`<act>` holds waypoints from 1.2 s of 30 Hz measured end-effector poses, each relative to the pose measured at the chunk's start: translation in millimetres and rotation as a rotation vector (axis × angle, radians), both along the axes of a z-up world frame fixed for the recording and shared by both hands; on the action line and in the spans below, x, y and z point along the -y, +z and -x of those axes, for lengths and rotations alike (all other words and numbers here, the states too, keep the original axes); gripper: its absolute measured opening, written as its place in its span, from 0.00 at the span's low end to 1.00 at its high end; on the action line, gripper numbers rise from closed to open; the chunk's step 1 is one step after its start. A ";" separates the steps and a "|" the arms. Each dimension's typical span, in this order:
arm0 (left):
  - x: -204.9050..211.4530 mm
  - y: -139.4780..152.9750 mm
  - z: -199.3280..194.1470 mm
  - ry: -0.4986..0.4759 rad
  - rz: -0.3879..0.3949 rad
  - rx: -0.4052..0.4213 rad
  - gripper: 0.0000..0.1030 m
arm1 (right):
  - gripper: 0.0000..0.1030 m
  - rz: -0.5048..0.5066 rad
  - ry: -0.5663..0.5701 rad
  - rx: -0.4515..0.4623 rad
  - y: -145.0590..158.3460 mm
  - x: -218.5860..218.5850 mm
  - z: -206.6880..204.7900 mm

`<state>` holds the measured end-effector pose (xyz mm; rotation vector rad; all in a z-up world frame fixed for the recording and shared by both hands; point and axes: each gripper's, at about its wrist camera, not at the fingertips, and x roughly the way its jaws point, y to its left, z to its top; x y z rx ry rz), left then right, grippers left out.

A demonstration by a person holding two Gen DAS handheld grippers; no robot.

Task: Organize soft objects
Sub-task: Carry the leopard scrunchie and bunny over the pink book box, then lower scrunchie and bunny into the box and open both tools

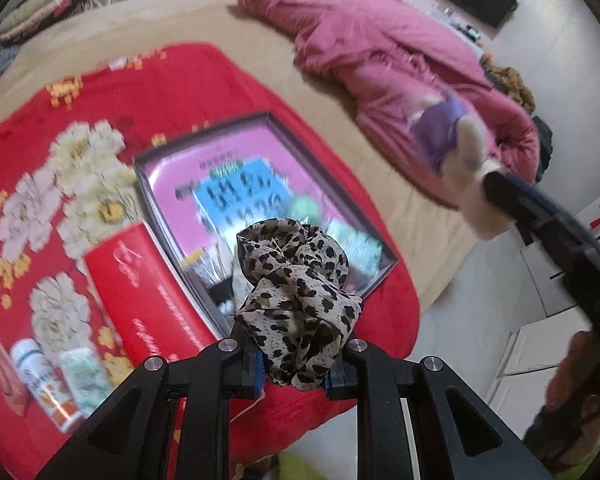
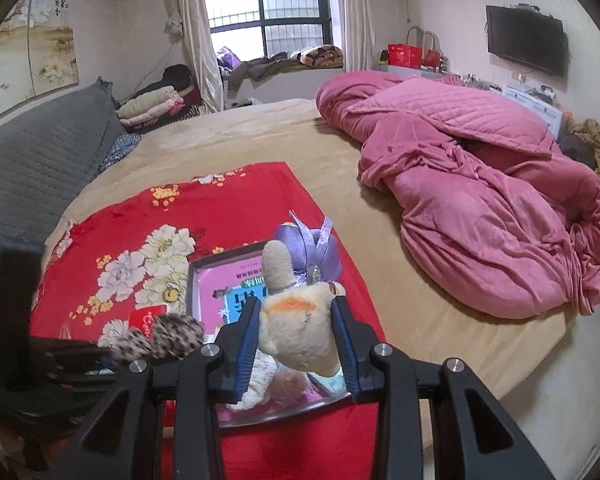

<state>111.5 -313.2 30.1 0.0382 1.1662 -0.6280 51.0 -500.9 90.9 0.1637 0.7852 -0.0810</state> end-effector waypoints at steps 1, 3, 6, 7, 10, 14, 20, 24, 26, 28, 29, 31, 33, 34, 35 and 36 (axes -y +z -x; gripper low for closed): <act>4.3 -10.4 -0.9 0.000 -0.025 -0.017 0.19 | 0.35 0.004 -0.001 -0.007 -3.7 1.9 -1.1; 12.0 -27.3 -1.0 -0.007 -0.066 -0.039 0.19 | 0.35 0.002 -0.004 -0.020 -10.8 7.0 -3.7; 22.4 -42.2 2.3 -0.030 -0.120 -0.039 0.19 | 0.35 -0.004 -0.011 -0.044 -22.6 15.0 -8.3; 26.4 -48.0 3.3 -0.037 -0.139 -0.042 0.19 | 0.35 -0.008 -0.011 -0.053 -27.0 17.5 -10.3; 33.0 -63.8 2.4 -0.039 -0.154 -0.075 0.19 | 0.35 -0.012 -0.009 -0.081 -40.1 22.2 -16.7; 41.7 -84.1 1.2 -0.054 -0.171 -0.124 0.20 | 0.35 -0.009 -0.005 -0.111 -56.5 24.5 -23.5; 54.7 -99.7 1.5 -0.088 -0.186 -0.136 0.21 | 0.35 -0.016 0.003 -0.155 -79.1 25.6 -32.5; 58.4 -106.6 -4.3 -0.085 -0.159 -0.153 0.21 | 0.35 -0.013 0.008 -0.177 -90.1 25.9 -36.9; 59.8 -108.9 -4.0 -0.094 -0.161 -0.150 0.22 | 0.35 -0.009 0.015 -0.192 -95.0 25.8 -39.8; 59.6 -113.9 -4.5 -0.093 -0.169 -0.158 0.22 | 0.35 -0.003 0.020 -0.204 -100.3 25.0 -42.9; 59.5 -114.8 -4.3 -0.094 -0.163 -0.158 0.22 | 0.35 0.001 0.021 -0.209 -102.4 24.8 -44.6; 59.2 -115.1 -3.6 -0.096 -0.158 -0.154 0.22 | 0.35 0.008 0.024 -0.219 -107.2 24.1 -48.1; 59.1 -114.8 -7.1 -0.094 -0.146 -0.158 0.22 | 0.35 0.021 0.029 -0.230 -112.6 22.6 -52.6; 57.3 -114.8 -7.0 -0.091 -0.140 -0.160 0.22 | 0.35 0.027 0.034 -0.239 -116.5 21.3 -55.8; 55.4 -115.0 -5.9 -0.091 -0.138 -0.160 0.22 | 0.35 0.028 0.038 -0.243 -118.9 20.8 -58.5; 55.1 -115.0 -5.5 -0.095 -0.136 -0.159 0.22 | 0.35 0.028 0.041 -0.255 -123.3 20.1 -61.9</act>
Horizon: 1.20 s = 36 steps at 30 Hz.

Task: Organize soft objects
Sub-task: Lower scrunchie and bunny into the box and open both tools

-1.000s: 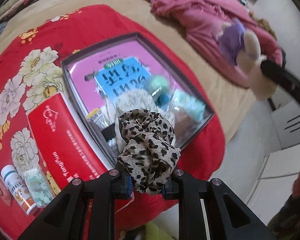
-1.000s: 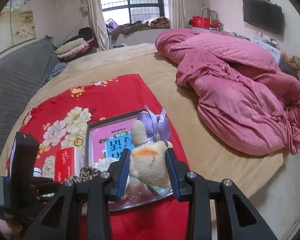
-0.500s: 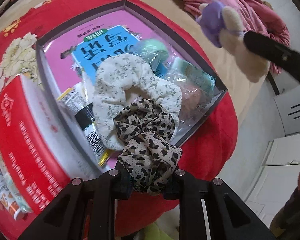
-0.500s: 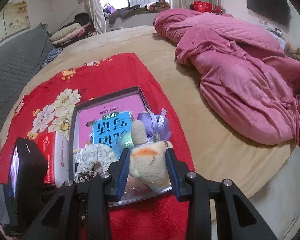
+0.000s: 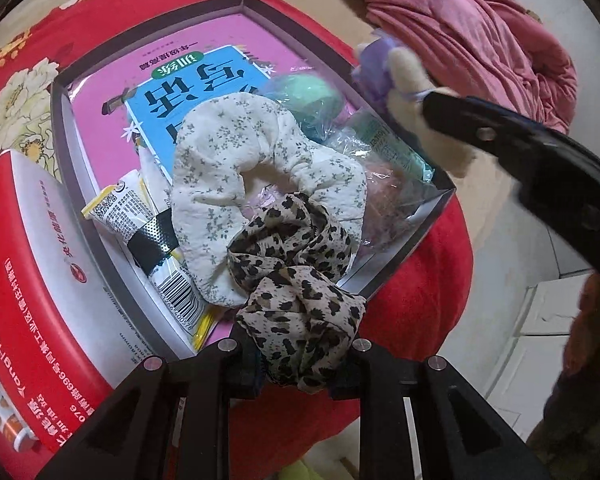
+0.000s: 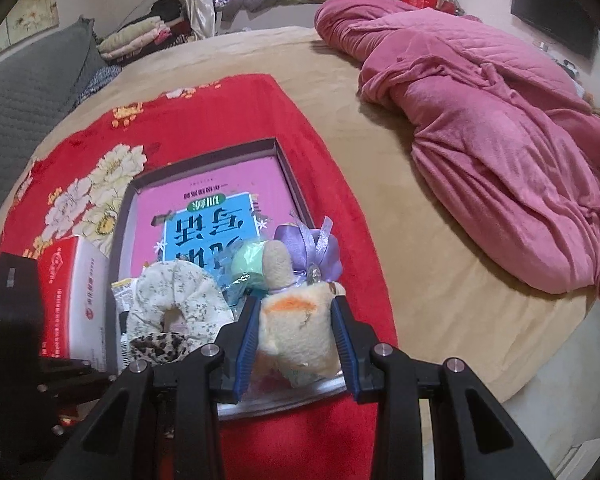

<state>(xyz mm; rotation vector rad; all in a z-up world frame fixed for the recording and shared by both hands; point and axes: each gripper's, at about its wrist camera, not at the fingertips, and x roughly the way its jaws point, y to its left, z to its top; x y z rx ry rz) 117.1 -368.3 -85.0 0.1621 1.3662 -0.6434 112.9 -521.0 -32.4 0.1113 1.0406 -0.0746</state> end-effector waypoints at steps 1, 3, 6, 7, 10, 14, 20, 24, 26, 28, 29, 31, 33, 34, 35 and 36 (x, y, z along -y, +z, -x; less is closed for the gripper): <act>-0.3 -1.1 1.6 -0.001 0.001 0.000 0.22 | 0.35 -0.001 0.004 -0.010 -4.2 -0.9 -3.3; -2.7 -2.2 1.7 -0.002 0.004 0.000 0.22 | 0.35 0.002 0.012 -0.021 -11.0 -2.1 -7.9; -3.2 -1.6 1.7 -0.001 0.013 -0.005 0.22 | 0.35 -0.012 0.009 -0.044 -22.6 -3.1 -13.0; -2.9 -0.6 1.8 -0.002 0.012 -0.006 0.22 | 0.36 -0.020 0.008 -0.046 -24.6 -2.9 -13.5; -2.3 -1.1 1.0 -0.004 0.016 -0.009 0.22 | 0.36 -0.035 0.000 -0.046 -27.2 -2.8 -14.9; -3.0 0.6 0.8 0.000 0.022 -0.009 0.22 | 0.37 -0.042 0.010 -0.052 -26.8 -4.1 -17.2; -4.9 4.0 1.4 0.004 0.031 -0.013 0.22 | 0.38 -0.077 0.019 -0.061 -24.0 -5.4 -18.8; -4.5 5.3 1.2 0.004 0.027 -0.011 0.22 | 0.41 -0.107 0.019 -0.053 -21.5 -4.9 -17.9; -4.2 5.4 1.6 0.005 0.028 -0.011 0.22 | 0.46 -0.131 0.021 -0.051 -20.5 -4.1 -17.5; -3.7 5.5 1.4 0.004 0.028 -0.012 0.22 | 0.47 -0.140 0.016 -0.050 -20.2 -3.9 -17.3; -3.5 5.8 1.4 0.004 0.028 -0.012 0.22 | 0.47 -0.138 0.016 -0.050 -20.0 -4.2 -17.1; -3.2 5.9 1.1 0.006 0.030 -0.013 0.22 | 0.47 -0.137 0.012 -0.046 -18.8 -4.2 -15.4; -4.2 5.9 0.8 0.011 0.030 -0.013 0.22 | 0.49 -0.153 0.008 -0.041 -17.7 -3.1 -13.5; -4.0 6.2 1.0 0.010 0.030 -0.013 0.22 | 0.51 -0.151 0.003 -0.034 -16.3 -2.8 -12.2; -4.3 6.3 1.3 0.008 0.029 -0.011 0.22 | 0.51 -0.148 -0.001 -0.033 -15.7 -2.3 -11.7; -3.9 6.5 1.4 0.006 0.027 -0.010 0.22 | 0.51 -0.144 -0.006 -0.029 -14.1 -1.8 -10.5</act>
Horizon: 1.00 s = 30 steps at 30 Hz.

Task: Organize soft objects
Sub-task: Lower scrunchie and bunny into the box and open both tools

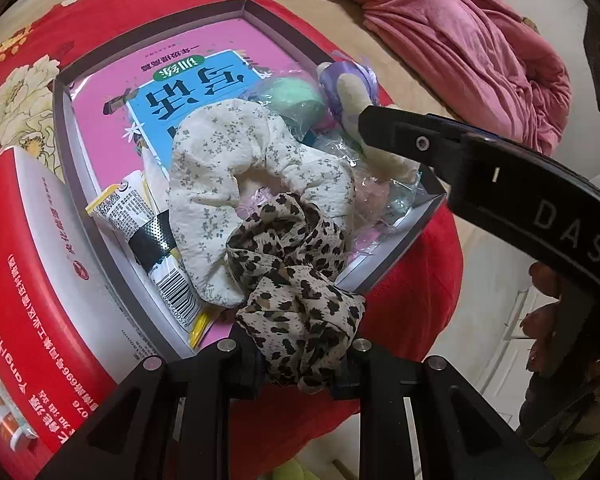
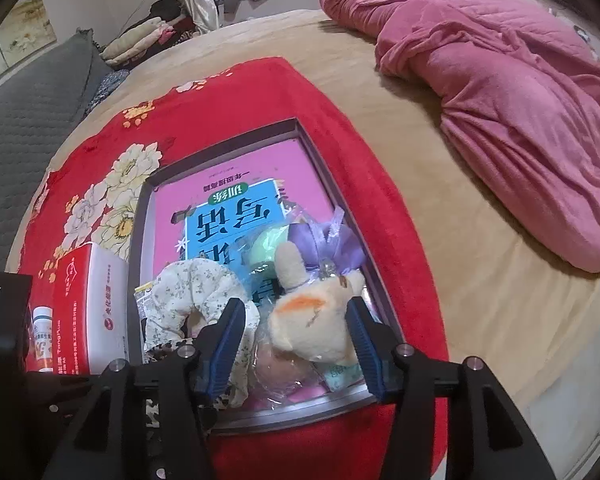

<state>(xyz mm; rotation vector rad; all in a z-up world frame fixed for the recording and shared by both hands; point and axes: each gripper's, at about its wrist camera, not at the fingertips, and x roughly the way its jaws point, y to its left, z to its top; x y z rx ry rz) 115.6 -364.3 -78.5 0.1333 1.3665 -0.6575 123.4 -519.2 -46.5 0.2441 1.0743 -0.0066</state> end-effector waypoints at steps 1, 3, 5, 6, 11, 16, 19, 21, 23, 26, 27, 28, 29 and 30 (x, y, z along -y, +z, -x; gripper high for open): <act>0.2 0.1 0.0 -0.001 -0.001 0.000 0.22 | 0.52 0.001 -0.007 0.006 2.0 1.0 0.9; -0.5 0.9 0.2 -0.002 0.000 0.000 0.22 | 0.54 -0.011 -0.016 0.015 6.0 4.4 3.0; 0.0 2.3 0.5 -0.003 0.003 0.001 0.24 | 0.56 -0.009 -0.032 0.028 12.2 8.2 6.7; 0.3 4.0 1.0 -0.004 0.002 0.007 0.25 | 0.56 -0.007 -0.036 0.036 15.7 9.8 8.6; 2.6 9.2 0.6 -0.009 0.009 0.009 0.38 | 0.57 -0.005 -0.073 0.067 33.9 19.3 22.9; 6.4 23.6 1.7 -0.017 0.039 0.033 0.59 | 0.57 -0.023 -0.103 0.112 52.9 26.6 37.8; 4.6 35.9 0.7 -0.011 0.043 0.066 0.67 | 0.57 -0.039 -0.116 0.136 63.3 30.0 44.1; -0.2 44.4 -1.9 0.011 0.042 0.094 0.69 | 0.57 -0.056 -0.128 0.151 70.3 33.1 47.4; -5.5 55.4 -6.0 0.029 0.051 0.119 0.69 | 0.57 -0.055 -0.128 0.164 76.3 32.7 49.1; -17.9 66.0 -11.3 0.050 0.048 0.148 0.69 | 0.57 -0.049 -0.123 0.174 83.9 29.4 51.2; -23.7 67.8 -11.9 0.057 0.047 0.154 0.69 | 0.57 -0.047 -0.124 0.179 86.4 28.6 52.3; -29.1 70.6 -13.1 0.067 0.051 0.158 0.69 | 0.57 -0.050 -0.123 0.186 89.0 27.8 53.8; -34.2 72.6 -14.0 0.075 0.055 0.158 0.69 | 0.57 -0.054 -0.119 0.188 90.5 26.9 54.9; -39.8 76.3 -14.2 0.084 0.064 0.162 0.69 | 0.57 -0.051 -0.118 0.189 92.1 25.5 56.0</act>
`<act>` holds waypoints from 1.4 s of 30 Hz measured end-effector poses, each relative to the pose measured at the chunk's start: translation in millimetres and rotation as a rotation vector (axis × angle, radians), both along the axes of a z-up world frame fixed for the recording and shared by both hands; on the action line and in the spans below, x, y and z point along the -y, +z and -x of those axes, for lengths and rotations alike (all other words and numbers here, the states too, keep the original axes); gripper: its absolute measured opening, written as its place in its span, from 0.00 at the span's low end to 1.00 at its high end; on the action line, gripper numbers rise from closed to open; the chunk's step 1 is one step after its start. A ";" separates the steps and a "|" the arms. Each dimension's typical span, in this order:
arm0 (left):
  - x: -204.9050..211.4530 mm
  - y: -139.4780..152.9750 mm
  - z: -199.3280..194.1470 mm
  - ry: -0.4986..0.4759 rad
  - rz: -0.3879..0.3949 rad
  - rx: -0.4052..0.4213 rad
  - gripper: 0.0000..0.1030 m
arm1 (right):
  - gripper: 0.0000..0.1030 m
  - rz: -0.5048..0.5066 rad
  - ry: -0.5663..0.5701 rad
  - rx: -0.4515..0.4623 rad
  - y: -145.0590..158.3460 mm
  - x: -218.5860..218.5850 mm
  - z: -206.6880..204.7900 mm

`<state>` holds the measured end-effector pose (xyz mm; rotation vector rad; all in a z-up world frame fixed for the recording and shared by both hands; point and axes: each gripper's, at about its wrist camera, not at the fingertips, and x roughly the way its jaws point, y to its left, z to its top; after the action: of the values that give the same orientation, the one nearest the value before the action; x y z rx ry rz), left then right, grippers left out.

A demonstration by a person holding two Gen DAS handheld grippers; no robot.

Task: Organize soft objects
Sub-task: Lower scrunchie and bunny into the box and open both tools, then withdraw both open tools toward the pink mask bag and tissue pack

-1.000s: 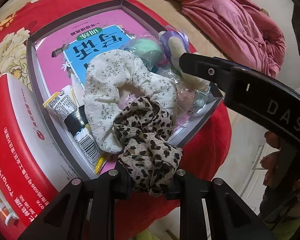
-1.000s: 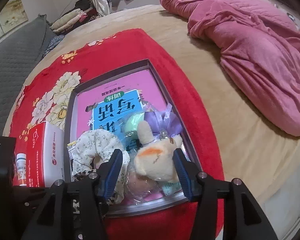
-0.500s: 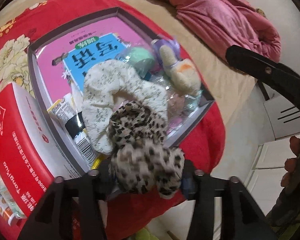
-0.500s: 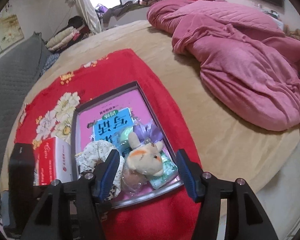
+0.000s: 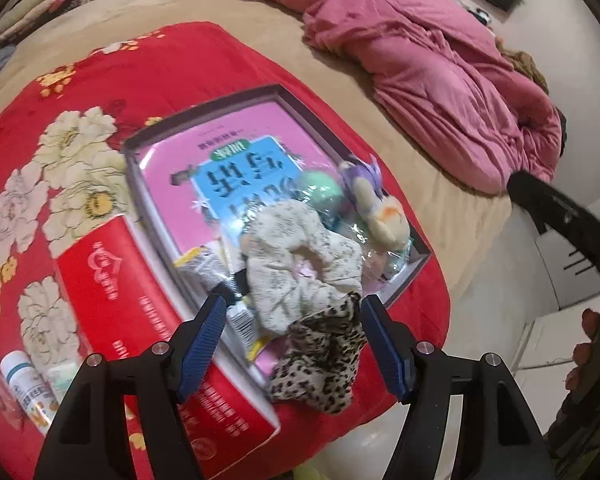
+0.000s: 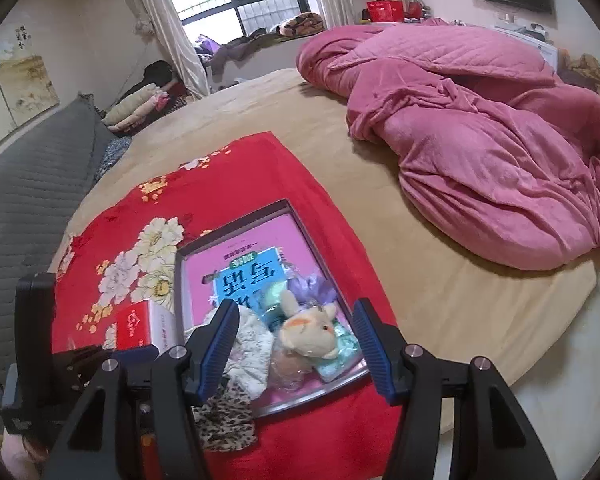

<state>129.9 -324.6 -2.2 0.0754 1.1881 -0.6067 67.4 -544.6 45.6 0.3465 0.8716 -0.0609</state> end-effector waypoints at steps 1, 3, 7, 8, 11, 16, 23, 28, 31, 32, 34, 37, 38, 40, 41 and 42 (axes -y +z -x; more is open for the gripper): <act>-4.5 2.0 0.0 0.002 0.005 0.002 0.69 | 0.57 0.001 0.002 0.003 1.2 -1.9 1.0; -10.3 3.7 3.1 -0.005 -0.001 -0.004 0.69 | 0.57 0.007 0.010 -0.005 1.1 -6.4 2.5; -13.3 3.9 25.8 -0.072 -0.029 0.005 0.69 | 0.57 0.010 0.014 0.000 4.5 -12.1 8.3; -13.1 6.1 33.0 -0.091 -0.019 0.011 0.69 | 0.57 0.009 0.014 0.004 5.5 -13.0 9.5; -12.7 12.4 53.7 -0.120 -0.027 0.046 0.69 | 0.57 0.014 0.027 0.008 10.0 -19.8 12.0; -22.2 15.5 78.0 -0.127 -0.008 0.062 0.69 | 0.57 0.025 0.082 0.023 22.2 -40.9 16.0; -83.3 13.7 90.5 -0.015 0.019 0.045 0.69 | 0.58 0.070 0.194 -0.066 1.6 -83.8 31.9; -165.1 15.1 85.8 0.144 0.023 0.049 0.70 | 0.58 0.057 0.316 -0.063 -5.3 -142.6 40.1; -212.2 9.7 82.0 0.242 0.001 0.036 0.70 | 0.58 0.067 0.374 -0.047 -2.4 -177.1 36.1; -229.0 8.5 81.9 0.273 0.011 0.028 0.70 | 0.58 0.071 0.384 -0.042 -0.8 -186.8 35.0; -252.4 7.2 84.0 0.314 0.013 0.027 0.70 | 0.58 0.046 0.387 -0.027 2.0 -193.4 34.7; -284.2 3.0 88.0 0.369 0.030 0.019 0.70 | 0.58 0.060 0.353 -0.054 -4.1 -187.4 37.1; -288.9 1.7 87.8 0.379 0.034 0.013 0.70 | 0.58 0.089 0.335 -0.076 -10.0 -182.4 41.5; -300.3 -3.2 89.0 0.397 0.047 0.000 0.70 | 0.58 0.081 0.321 -0.132 -24.6 -169.3 48.0; -304.2 -5.6 90.0 0.403 0.051 -0.004 0.70 | 0.58 0.043 0.321 -0.176 -35.8 -161.5 50.4; -304.9 -7.2 89.5 0.404 0.052 -0.006 0.70 | 0.58 0.028 0.323 -0.201 -43.6 -157.9 52.2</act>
<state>40.4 -19.7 -9.4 -0.2071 1.1515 -0.2812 15.3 -386.7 2.0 0.1713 1.1157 0.1935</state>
